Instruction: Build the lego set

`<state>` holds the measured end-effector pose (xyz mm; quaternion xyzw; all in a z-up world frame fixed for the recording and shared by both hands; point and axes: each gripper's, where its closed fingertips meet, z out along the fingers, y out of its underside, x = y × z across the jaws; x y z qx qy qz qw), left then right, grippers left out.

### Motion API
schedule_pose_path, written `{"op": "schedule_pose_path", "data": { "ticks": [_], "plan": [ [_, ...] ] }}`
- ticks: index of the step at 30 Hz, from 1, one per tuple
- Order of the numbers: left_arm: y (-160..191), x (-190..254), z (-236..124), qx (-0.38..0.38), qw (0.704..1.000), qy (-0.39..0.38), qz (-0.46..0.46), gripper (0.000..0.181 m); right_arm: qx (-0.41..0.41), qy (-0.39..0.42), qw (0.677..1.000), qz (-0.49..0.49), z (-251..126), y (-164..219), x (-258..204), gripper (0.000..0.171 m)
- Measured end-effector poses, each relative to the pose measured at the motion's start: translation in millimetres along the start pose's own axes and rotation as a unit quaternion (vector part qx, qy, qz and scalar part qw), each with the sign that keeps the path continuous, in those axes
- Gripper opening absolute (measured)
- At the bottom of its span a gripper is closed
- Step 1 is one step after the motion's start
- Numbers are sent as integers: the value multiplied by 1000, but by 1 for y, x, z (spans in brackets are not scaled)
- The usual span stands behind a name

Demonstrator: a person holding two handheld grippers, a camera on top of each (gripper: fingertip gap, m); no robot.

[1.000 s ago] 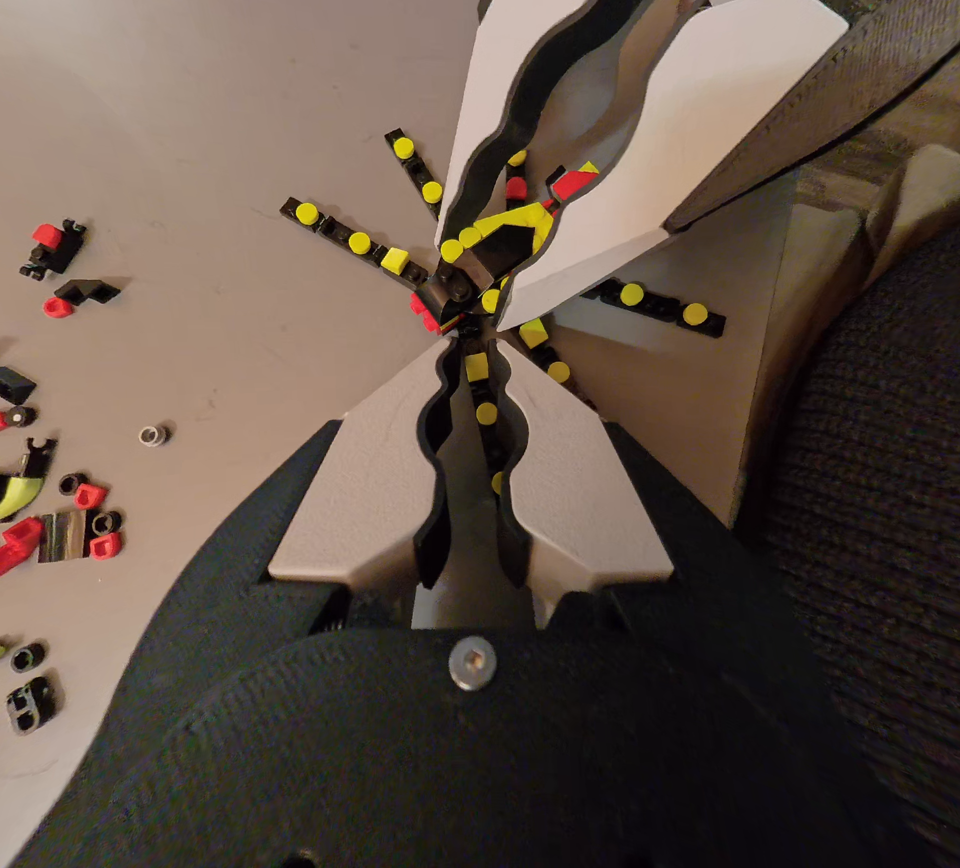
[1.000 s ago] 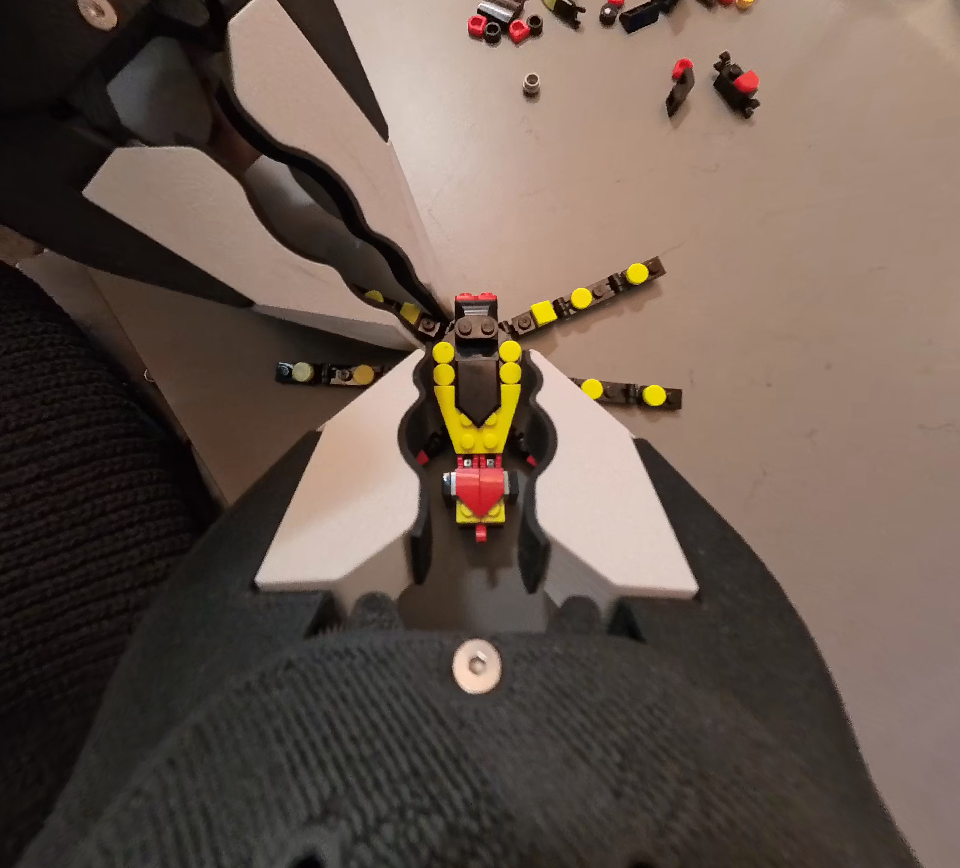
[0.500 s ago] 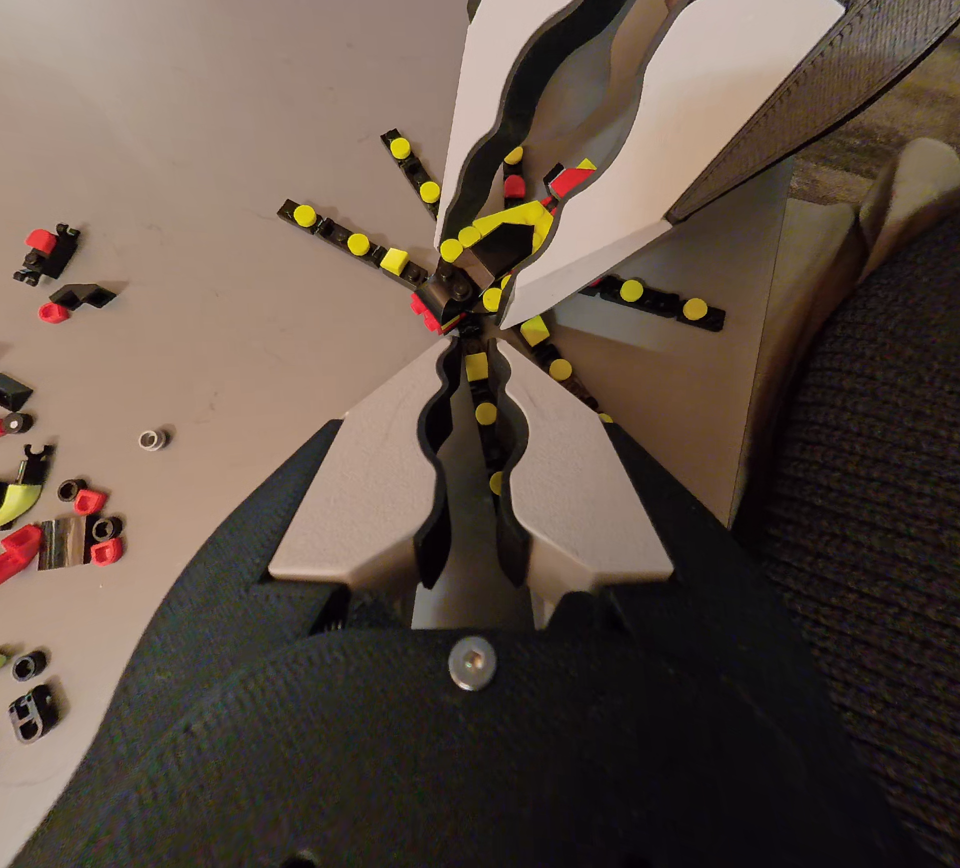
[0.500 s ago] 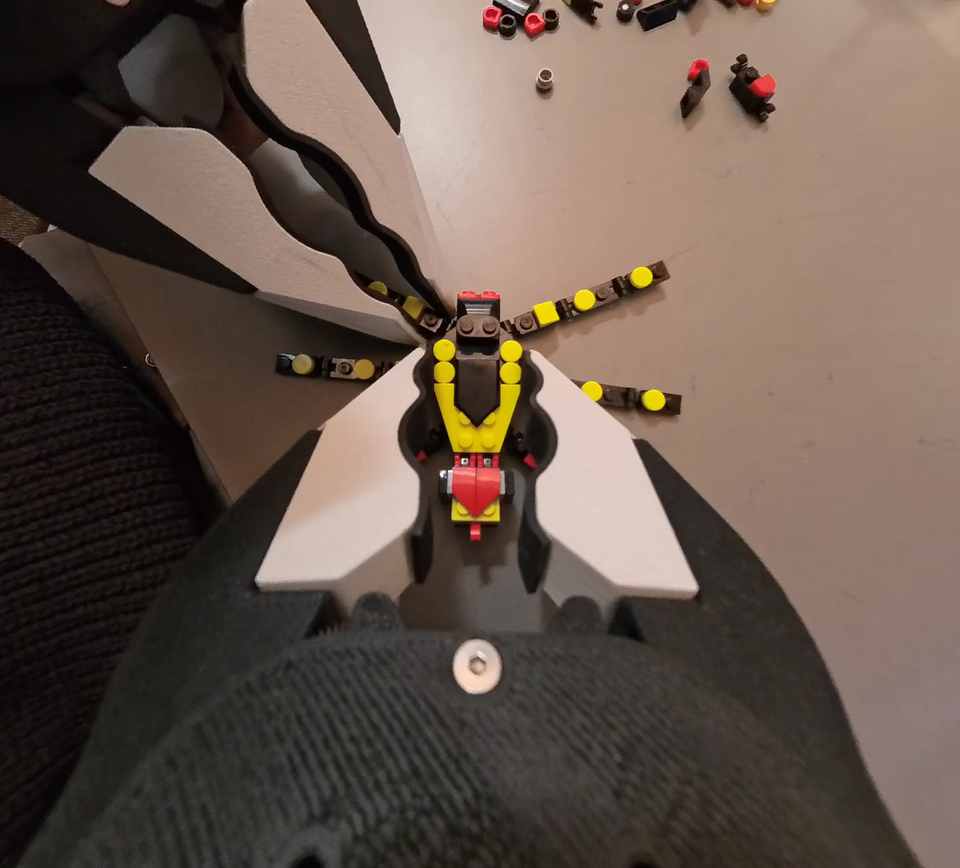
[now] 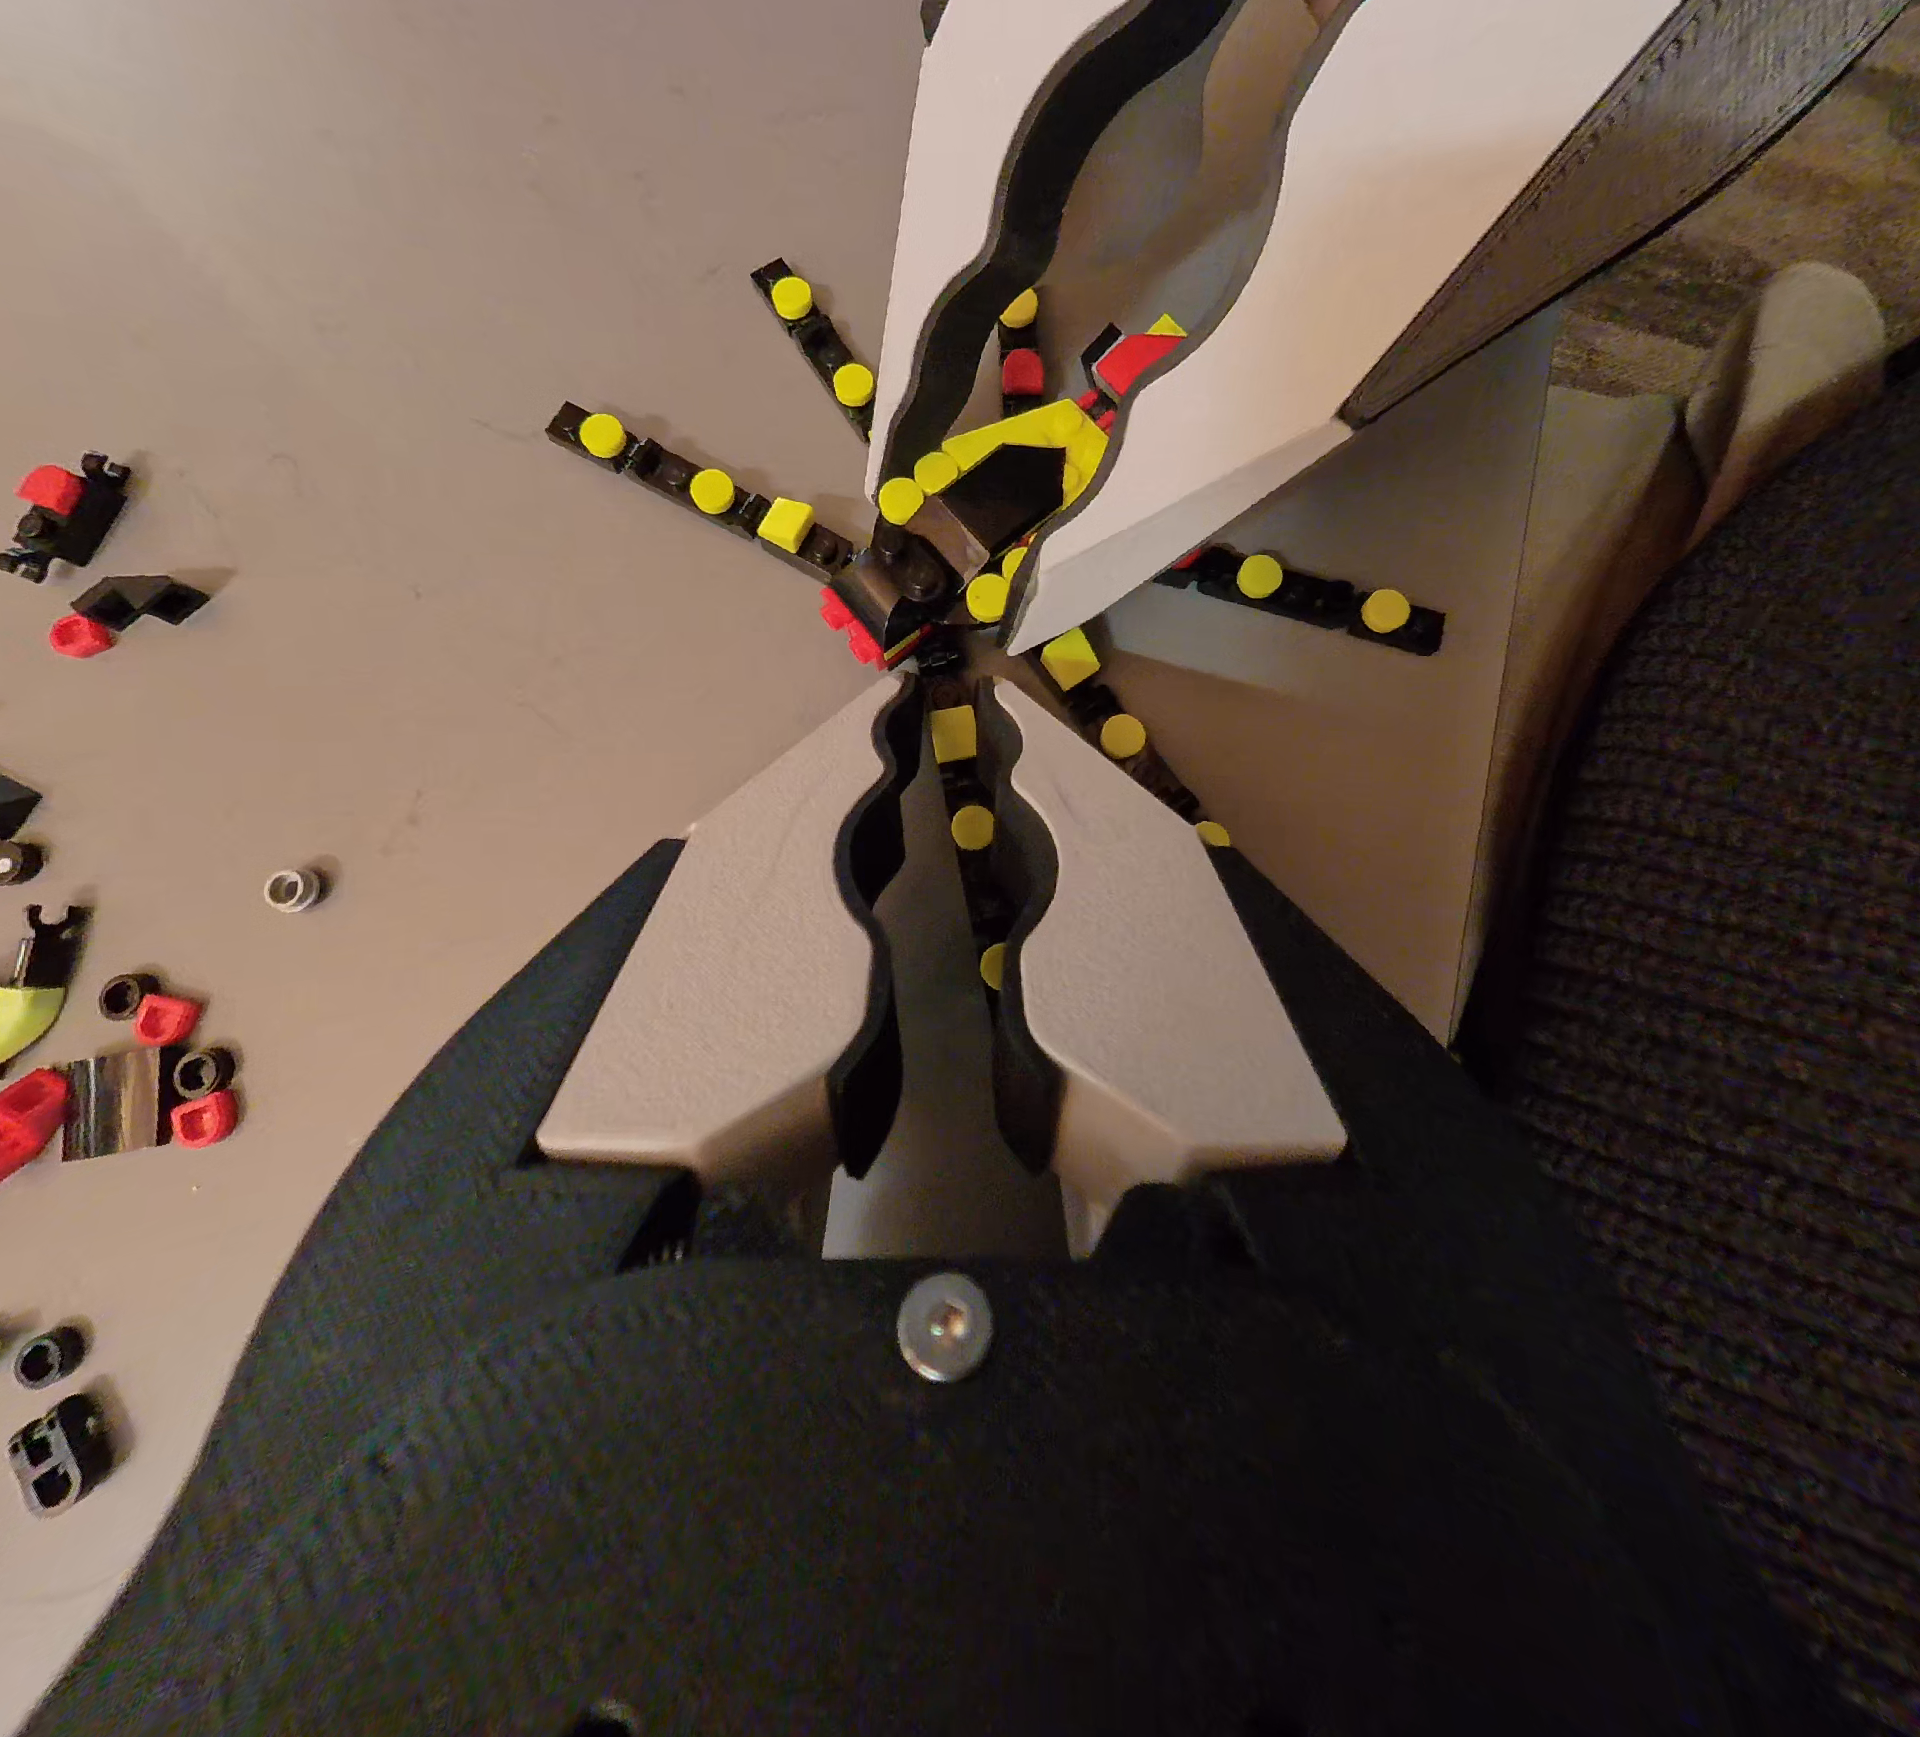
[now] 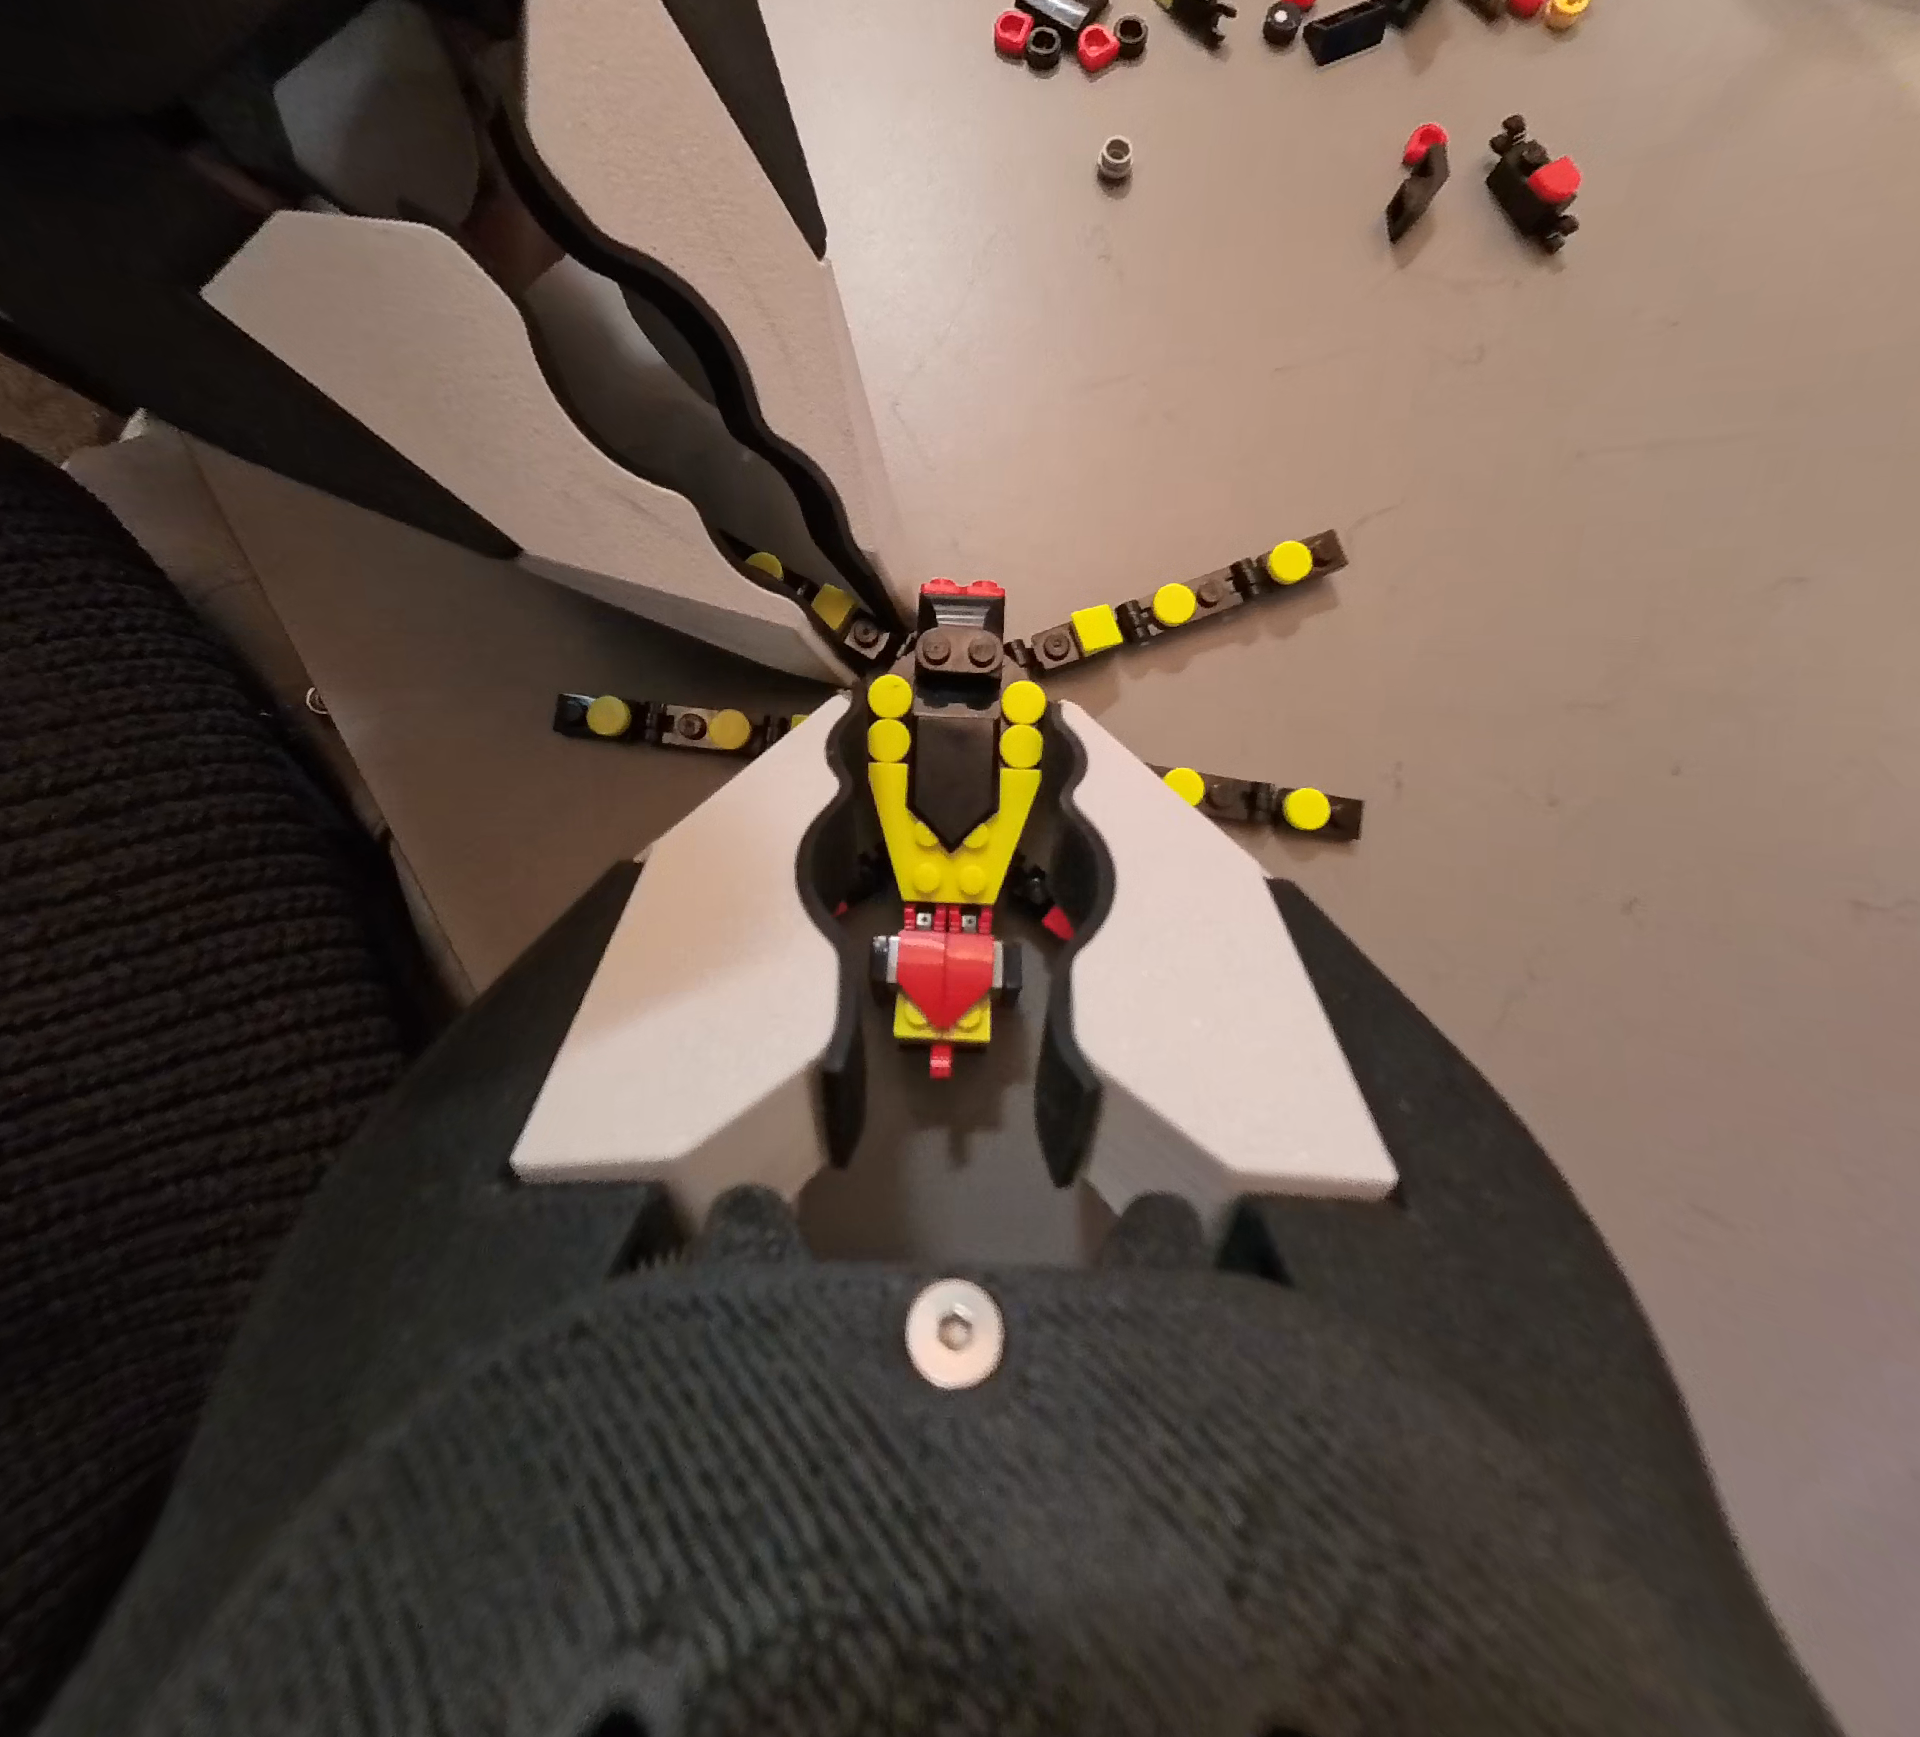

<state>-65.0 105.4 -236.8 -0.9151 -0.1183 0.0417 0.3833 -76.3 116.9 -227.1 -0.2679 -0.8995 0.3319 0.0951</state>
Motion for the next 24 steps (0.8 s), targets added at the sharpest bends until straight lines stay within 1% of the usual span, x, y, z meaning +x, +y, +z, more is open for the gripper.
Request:
{"op": "schedule_pose_path", "data": {
  "ticks": [18, 24],
  "plan": [
    [2, 3, -1, -1, 1000, 12, -5, 11, 2, -11, 1000, -6, 0, 1, -3, 32],
    [3, 3, -3, 1, 1000, 13, -13, 20, 4, -12, 1000, -7, 0, 0, -4, 32]
  ]
}}
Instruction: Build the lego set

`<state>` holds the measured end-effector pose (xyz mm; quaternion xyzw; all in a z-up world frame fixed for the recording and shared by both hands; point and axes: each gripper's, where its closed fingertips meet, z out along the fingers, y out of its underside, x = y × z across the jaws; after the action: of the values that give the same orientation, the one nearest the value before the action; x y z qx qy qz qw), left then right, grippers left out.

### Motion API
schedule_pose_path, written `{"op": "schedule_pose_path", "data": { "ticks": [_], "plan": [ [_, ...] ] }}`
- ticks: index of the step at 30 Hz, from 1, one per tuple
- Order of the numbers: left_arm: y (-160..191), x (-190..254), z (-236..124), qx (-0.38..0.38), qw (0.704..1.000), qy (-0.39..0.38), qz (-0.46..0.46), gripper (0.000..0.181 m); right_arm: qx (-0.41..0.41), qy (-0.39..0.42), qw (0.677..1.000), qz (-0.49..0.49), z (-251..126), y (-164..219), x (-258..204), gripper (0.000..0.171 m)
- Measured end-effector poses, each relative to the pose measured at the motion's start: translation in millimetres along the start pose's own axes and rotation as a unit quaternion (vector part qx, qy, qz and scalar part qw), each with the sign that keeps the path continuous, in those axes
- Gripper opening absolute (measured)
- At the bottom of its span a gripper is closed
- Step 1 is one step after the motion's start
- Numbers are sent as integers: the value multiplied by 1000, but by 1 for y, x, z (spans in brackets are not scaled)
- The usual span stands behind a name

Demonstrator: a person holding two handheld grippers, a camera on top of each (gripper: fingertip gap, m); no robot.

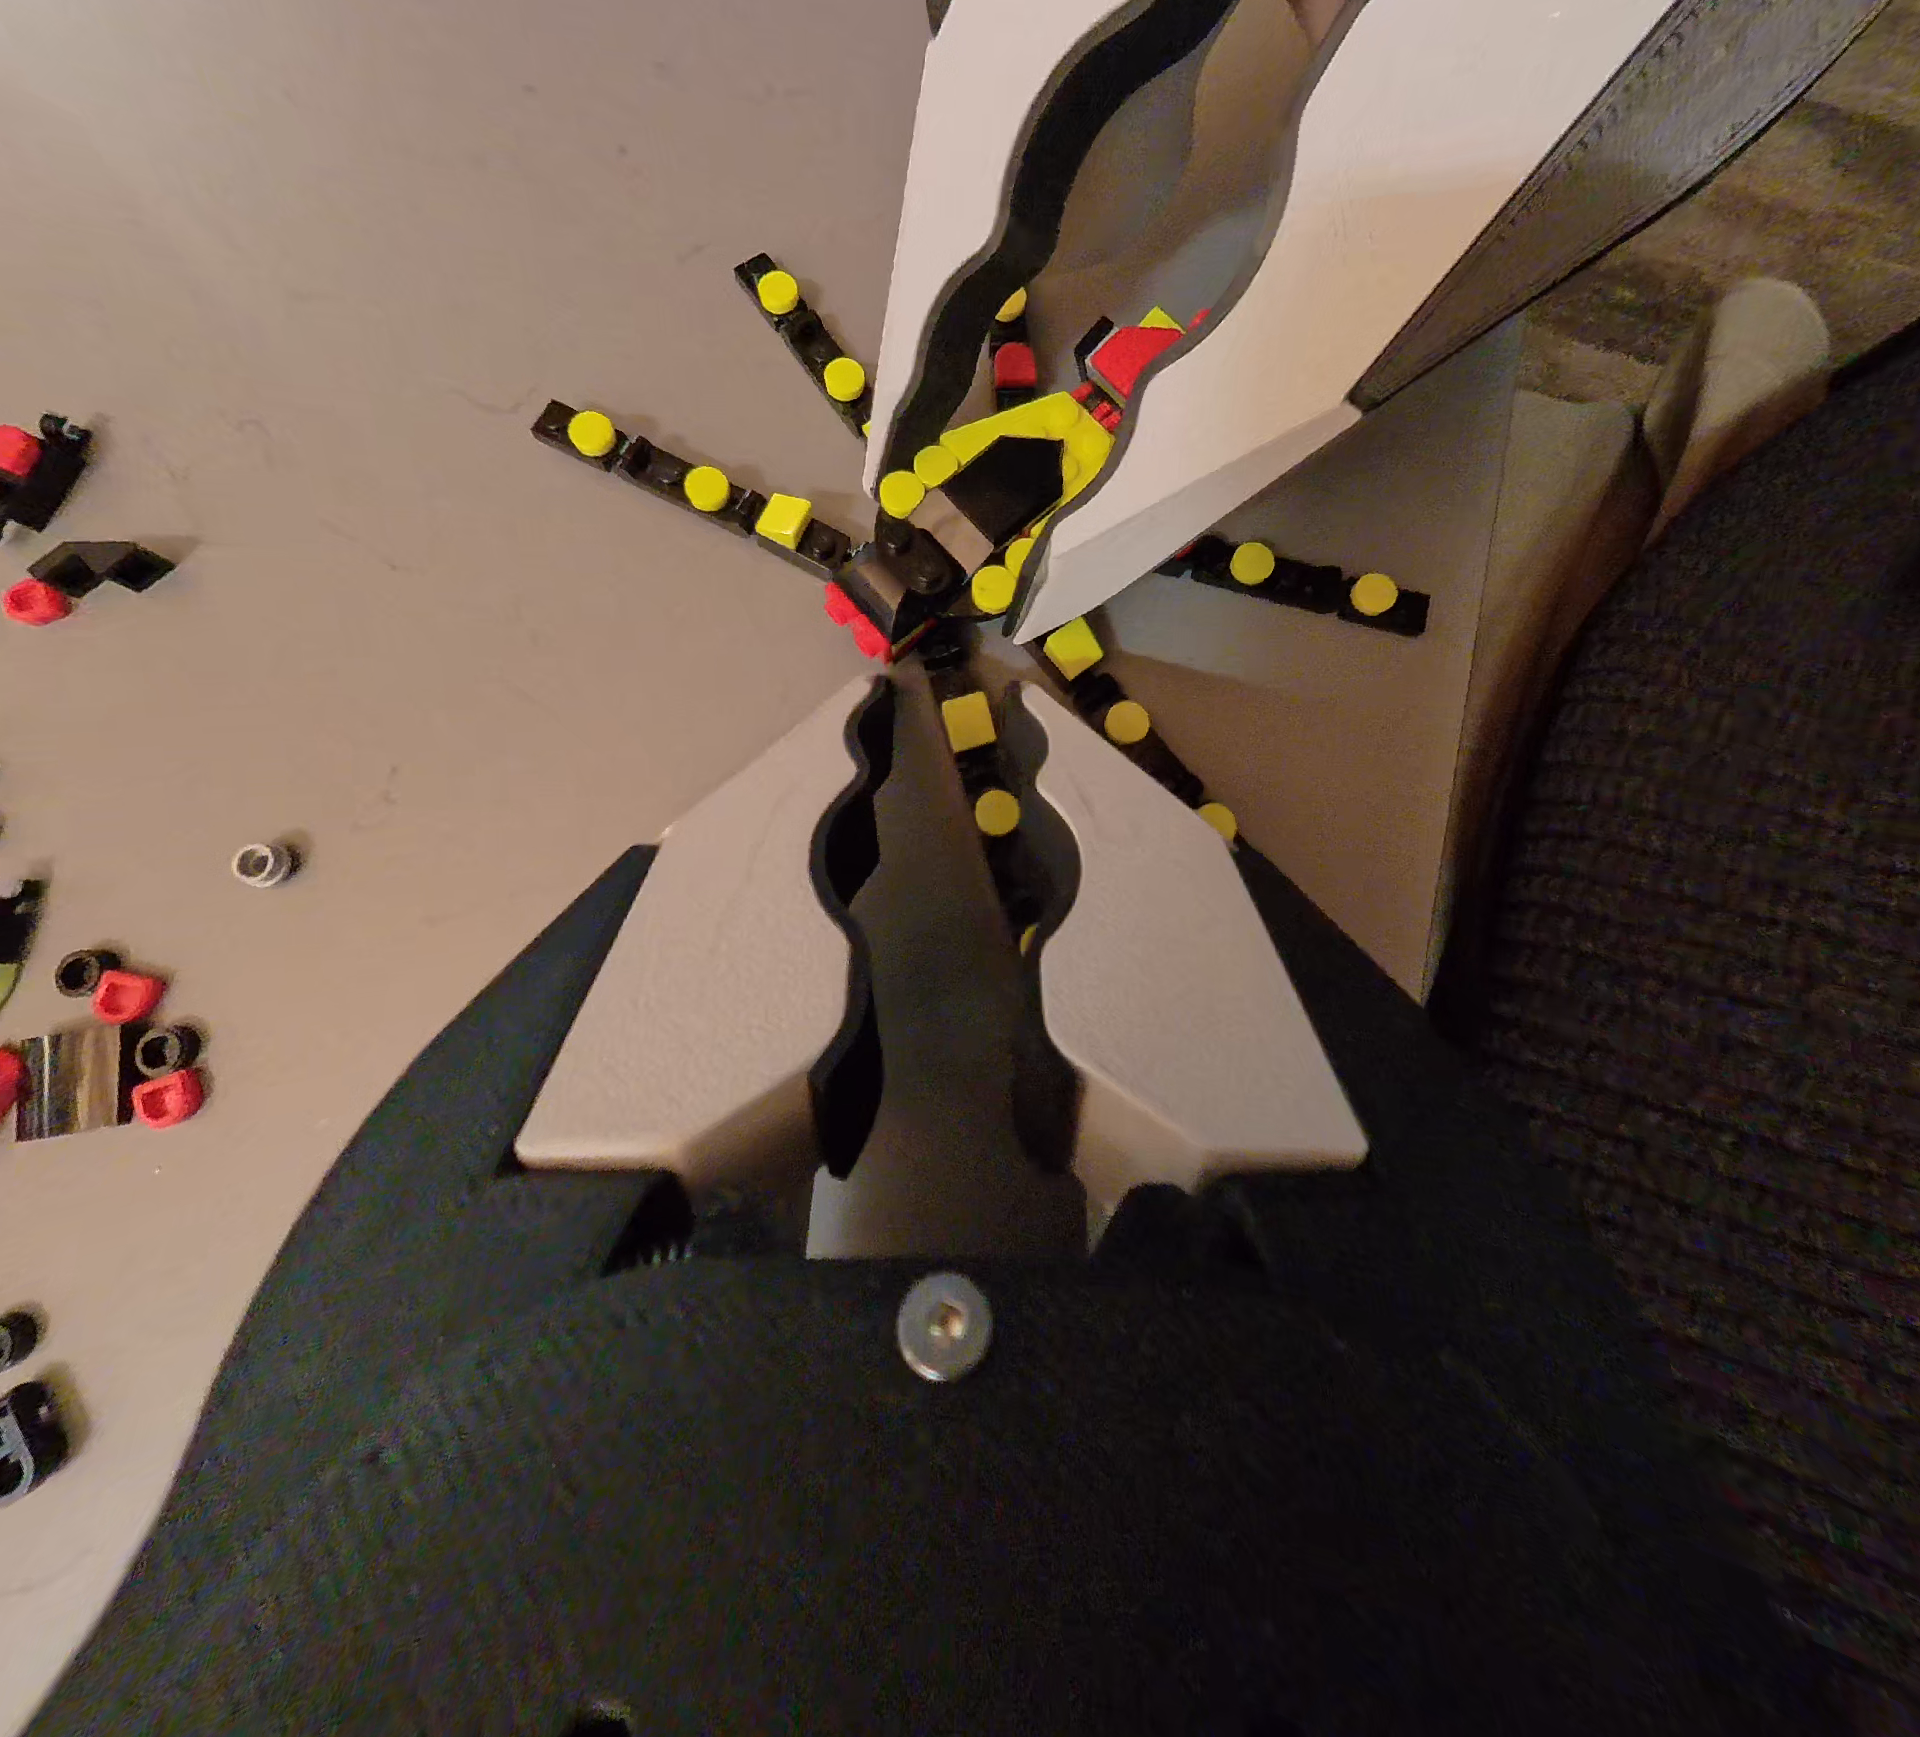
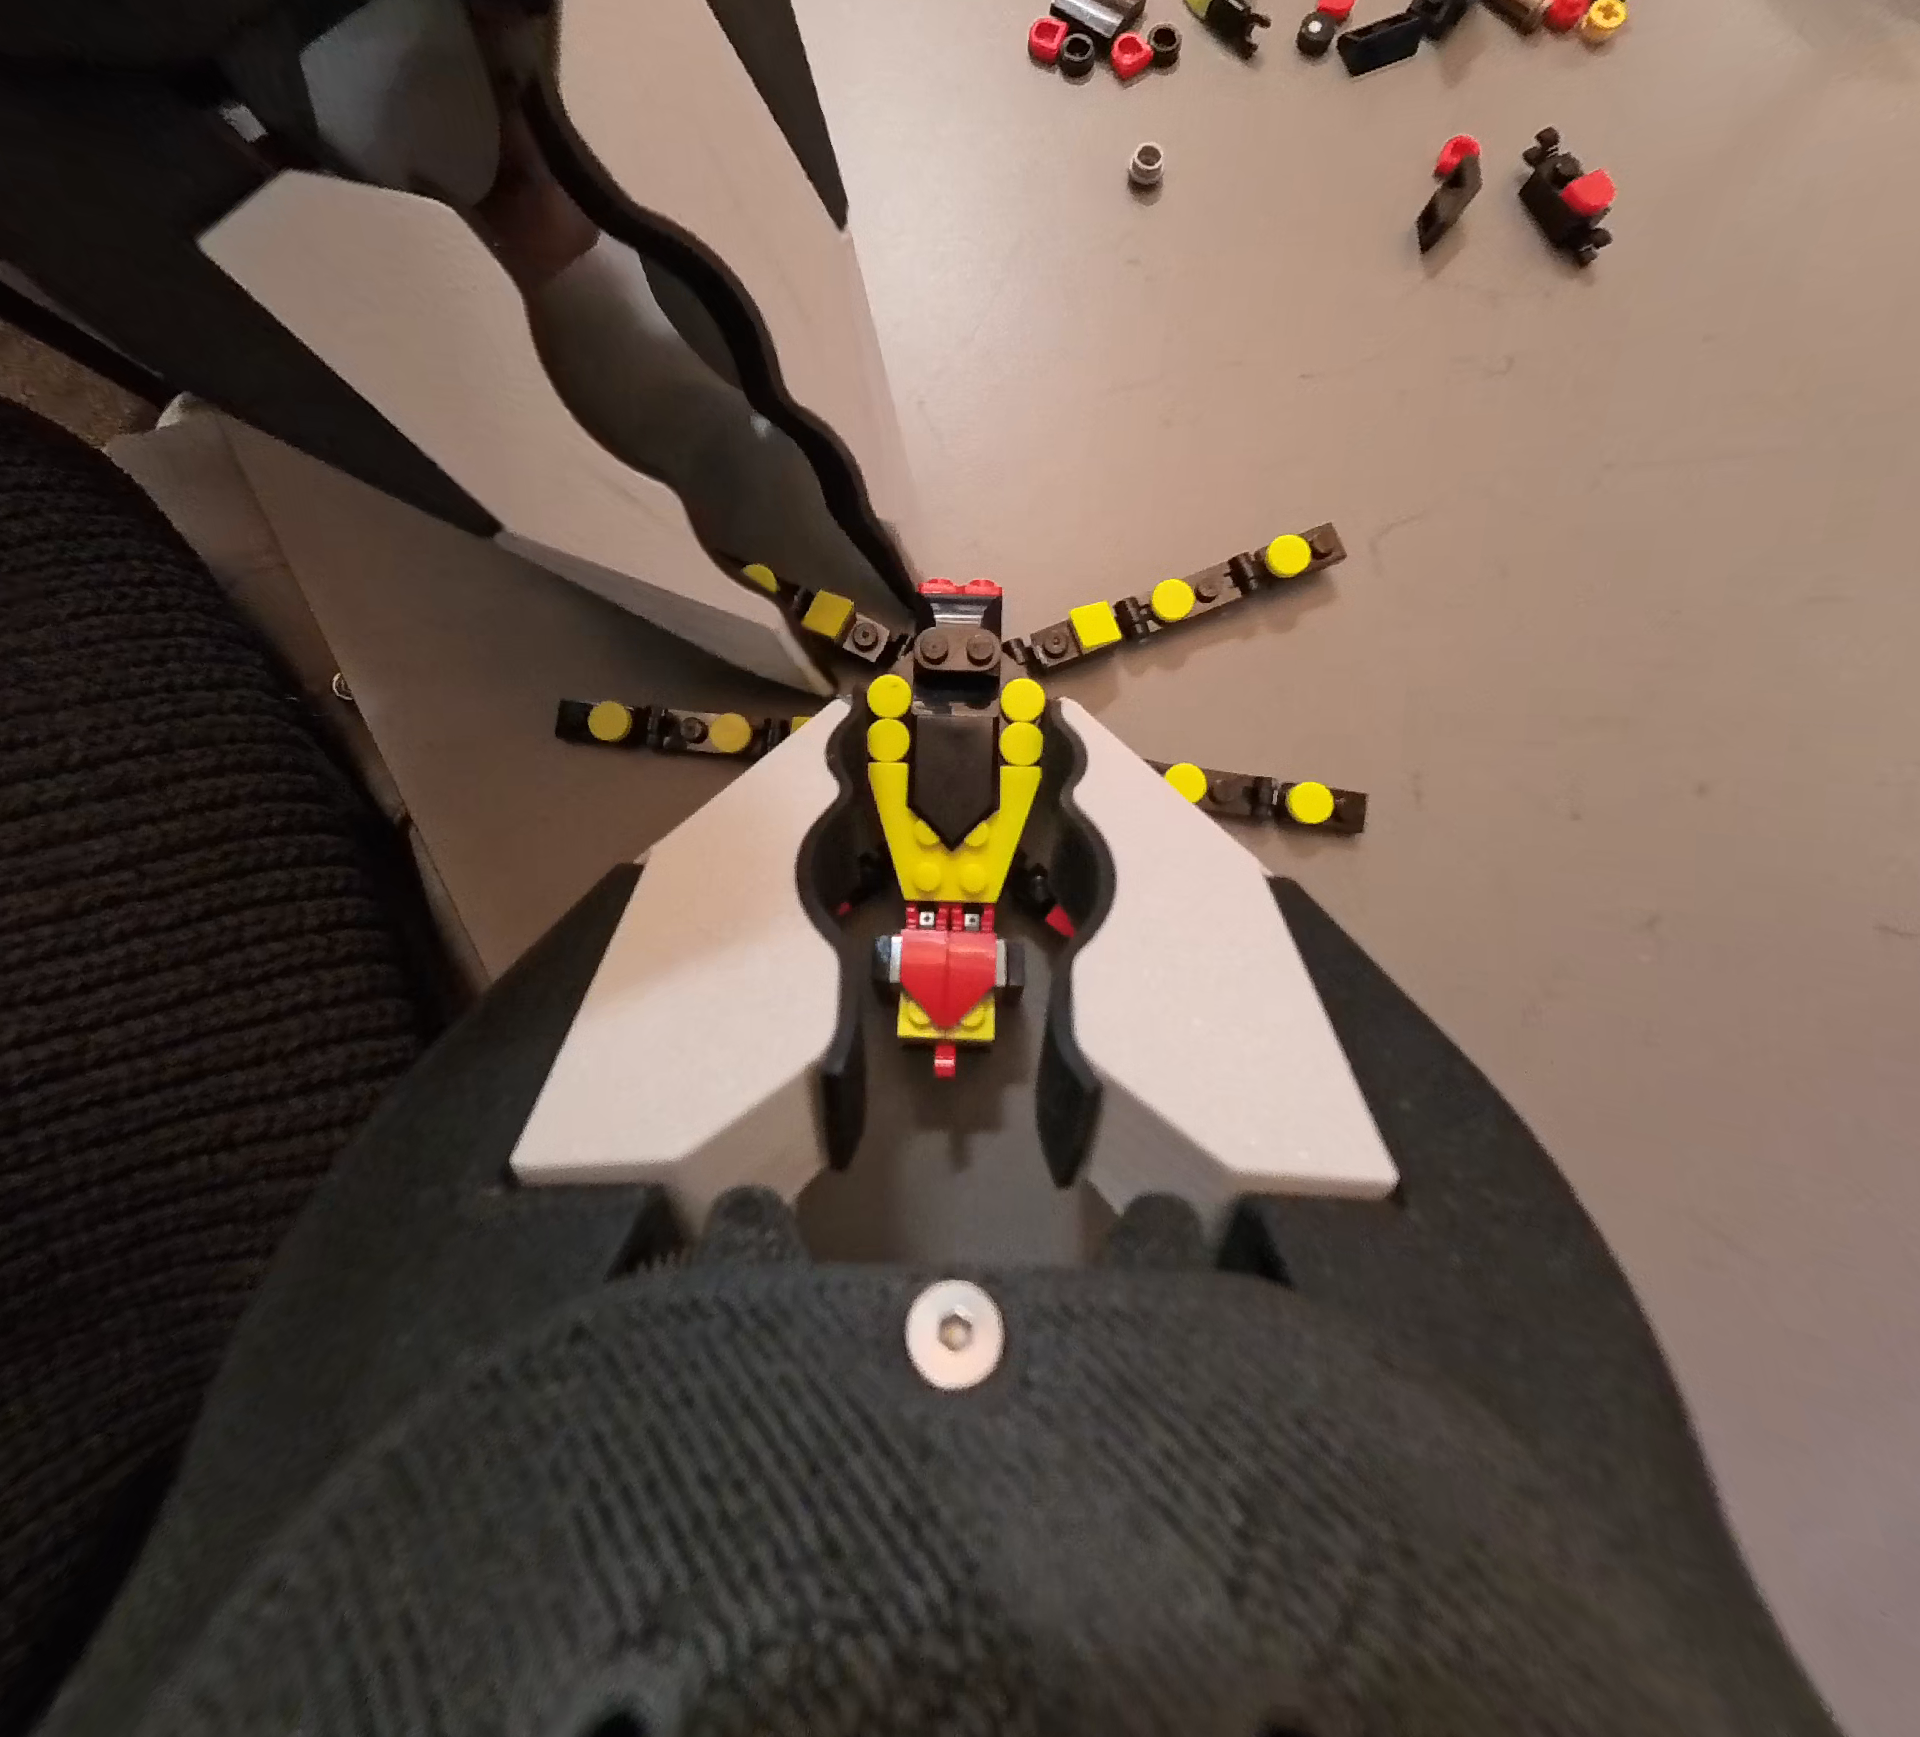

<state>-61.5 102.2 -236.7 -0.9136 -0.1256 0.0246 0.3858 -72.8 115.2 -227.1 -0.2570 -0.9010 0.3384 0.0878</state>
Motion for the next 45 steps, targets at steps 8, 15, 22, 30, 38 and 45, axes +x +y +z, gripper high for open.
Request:
{"op": "schedule_pose_path", "data": {
  "ticks": [8, 15, 22, 30, 38, 45],
  "plan": [
    [7, 1, -7, -3, 1000, 14, 8, 28, 1, -1, 1000, -1, 0, 0, 0, 32],
    [11, 2, -11, -5, 1000, 24, 13, 29, 3, -4, 1000, -3, 0, 0, 0, 32],
    [9, 1, -15, 4, 999, 30, 12, 28, 8, -3, 1000, 0, 0, -1, 0, 32],
    [1, -30, -23, 41, 998, -22, -35, 27, 28, 41, 998, 41, 2, -6, 13, 33],
    [0, -48, -34, 55, 995, -53, -58, 26, 98, 44, 990, 88, -34, -18, 32, 43],
    [14, -27, -45, 30, 999, -34, -10, 28, 124, 91, 981, 118, -69, 5, 55, 36]
  ]
}}
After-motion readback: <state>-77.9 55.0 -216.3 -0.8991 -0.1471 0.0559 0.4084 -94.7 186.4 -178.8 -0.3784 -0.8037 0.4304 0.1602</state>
